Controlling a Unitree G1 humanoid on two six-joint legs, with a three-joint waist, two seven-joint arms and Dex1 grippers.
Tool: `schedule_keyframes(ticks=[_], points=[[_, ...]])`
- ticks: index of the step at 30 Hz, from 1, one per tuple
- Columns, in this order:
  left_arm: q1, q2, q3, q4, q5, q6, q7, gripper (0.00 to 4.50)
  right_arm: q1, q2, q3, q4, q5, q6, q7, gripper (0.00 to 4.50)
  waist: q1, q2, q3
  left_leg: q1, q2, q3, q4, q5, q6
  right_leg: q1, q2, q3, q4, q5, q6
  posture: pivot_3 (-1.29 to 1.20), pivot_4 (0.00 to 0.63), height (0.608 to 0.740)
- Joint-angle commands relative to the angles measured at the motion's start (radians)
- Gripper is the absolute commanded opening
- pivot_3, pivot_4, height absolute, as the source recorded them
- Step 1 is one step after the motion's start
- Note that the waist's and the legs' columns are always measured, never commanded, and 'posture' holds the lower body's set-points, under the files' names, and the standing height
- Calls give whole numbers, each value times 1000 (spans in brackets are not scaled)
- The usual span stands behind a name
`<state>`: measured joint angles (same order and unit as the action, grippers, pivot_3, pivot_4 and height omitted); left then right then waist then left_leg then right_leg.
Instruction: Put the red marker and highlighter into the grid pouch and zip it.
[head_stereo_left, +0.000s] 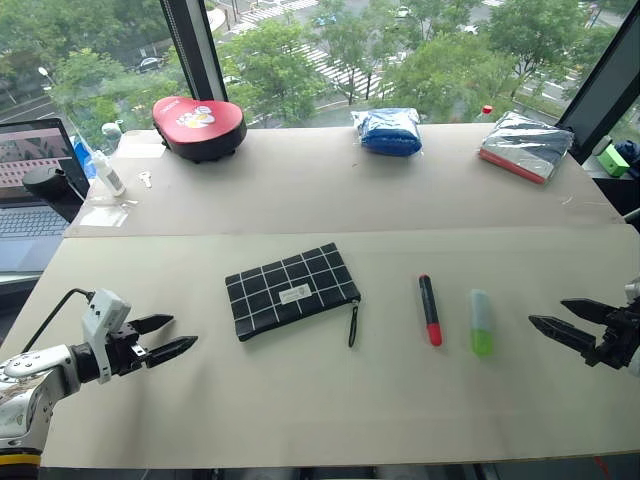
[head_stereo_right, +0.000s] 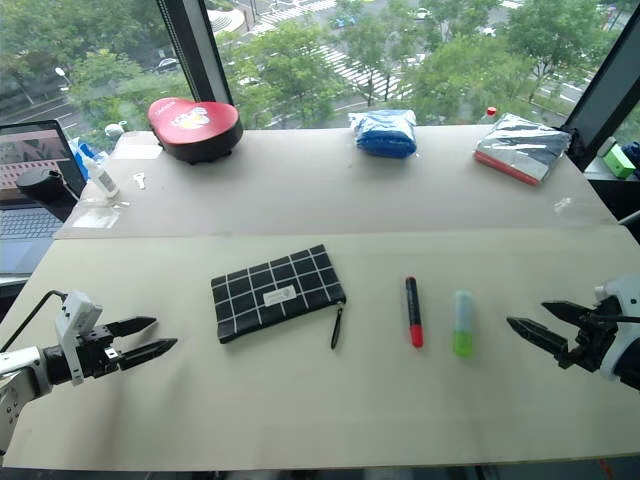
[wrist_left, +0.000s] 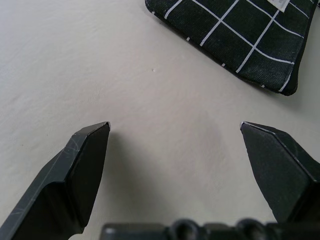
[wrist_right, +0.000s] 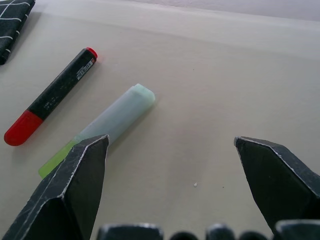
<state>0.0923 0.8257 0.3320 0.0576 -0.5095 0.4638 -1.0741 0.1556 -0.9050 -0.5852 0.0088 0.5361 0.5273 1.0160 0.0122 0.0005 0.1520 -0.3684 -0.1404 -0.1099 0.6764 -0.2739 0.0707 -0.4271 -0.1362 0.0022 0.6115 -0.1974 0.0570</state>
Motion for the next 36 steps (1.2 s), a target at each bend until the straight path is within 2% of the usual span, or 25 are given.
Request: schedule_keyframes(ticks=[1,7,11,13,15,18,21,26,33,36], points=[[1,11,33,-7,-9,1,0,4500,-24,-15,-11,-12,13,-2,1,4442,0,0,0,0,0,0,0,0,0,0,0,0,0,0,0,0,150,740],[-53,24,10,59,-38,-35,-117,4500,-73,-3,12,-2,7,-1,-23,4442,0,0,0,0,1,1,0,0,0,-1,1,1,0,0,0,0,150,740],[-99,31,-48,134,104,-333,-180,4500,-158,16,8,-43,92,78,-46,3523,0,0,0,0,1,2,0,0,0,-1,1,1,0,1,-1,0,150,740],[-121,46,-92,182,188,-517,-216,4500,-177,17,34,-85,111,95,-40,2654,0,0,0,0,1,2,0,0,0,-1,1,2,-1,1,-1,0,150,740],[-148,49,-118,231,237,-661,-234,4500,-200,22,64,-117,125,115,-46,2106,0,0,0,0,1,2,0,0,-1,-2,1,2,-1,1,-1,0,150,740],[-199,26,-153,264,266,-797,-241,4500,-238,44,131,-178,150,133,-45,1053,0,-1,0,-2,1,3,0,-1,0,-3,1,3,-1,1,-1,0,150,740],[-225,-1,-200,224,264,-834,-246,4500,-287,74,225,-235,160,151,-41,43,0,-1,0,-2,1,4,0,-1,0,-4,1,3,-1,2,-1,0,150,740],[-248,-34,-284,155,298,-907,-241,4500,-423,159,451,-277,91,138,-66,43,-4,-2,1,-4,1,6,1,1,-2,-7,2,6,0,2,-1,0,150,740],[-285,-22,-353,199,385,-1025,-217,4500,-593,267,653,-191,-43,53,-66,43,-5,-2,1,-7,2,7,1,6,0,-12,4,6,1,2,-1,0,150,740],[-311,-13,-367,246,434,-1084,-184,4500,-670,328,785,-76,-193,-46,-90,43,-5,-3,1,-7,2,7,1,6,0,-12,5,6,1,2,-1,0,150,740]])
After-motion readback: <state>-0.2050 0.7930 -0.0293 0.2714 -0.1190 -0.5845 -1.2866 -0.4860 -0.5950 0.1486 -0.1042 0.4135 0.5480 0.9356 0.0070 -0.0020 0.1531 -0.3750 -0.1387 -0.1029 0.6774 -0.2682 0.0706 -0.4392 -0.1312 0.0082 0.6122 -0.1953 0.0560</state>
